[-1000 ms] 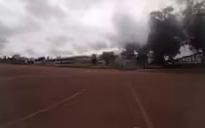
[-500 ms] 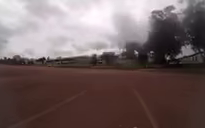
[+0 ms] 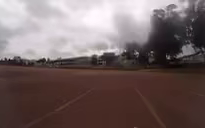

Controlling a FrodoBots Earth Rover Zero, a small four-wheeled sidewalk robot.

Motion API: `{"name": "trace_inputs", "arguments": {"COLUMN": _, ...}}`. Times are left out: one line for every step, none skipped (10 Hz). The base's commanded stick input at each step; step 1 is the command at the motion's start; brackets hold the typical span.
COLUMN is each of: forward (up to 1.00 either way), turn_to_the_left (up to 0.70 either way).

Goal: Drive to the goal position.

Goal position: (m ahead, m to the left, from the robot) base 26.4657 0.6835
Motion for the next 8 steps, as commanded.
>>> {"name": "trace_inputs", "arguments": {"forward": 0.67, "turn_to_the_left": -0.14}}
{"name": "trace_inputs", "arguments": {"forward": 0.67, "turn_to_the_left": -0.34}}
{"name": "trace_inputs", "arguments": {"forward": 0.67, "turn_to_the_left": -0.34}}
{"name": "trace_inputs", "arguments": {"forward": 0.67, "turn_to_the_left": -0.34}}
{"name": "trace_inputs", "arguments": {"forward": 0.67, "turn_to_the_left": -0.34}}
{"name": "trace_inputs", "arguments": {"forward": 0.67, "turn_to_the_left": -0.34}}
{"name": "trace_inputs", "arguments": {"forward": 0.67, "turn_to_the_left": -0.34}}
{"name": "trace_inputs", "arguments": {"forward": 0.67, "turn_to_the_left": -0.34}}
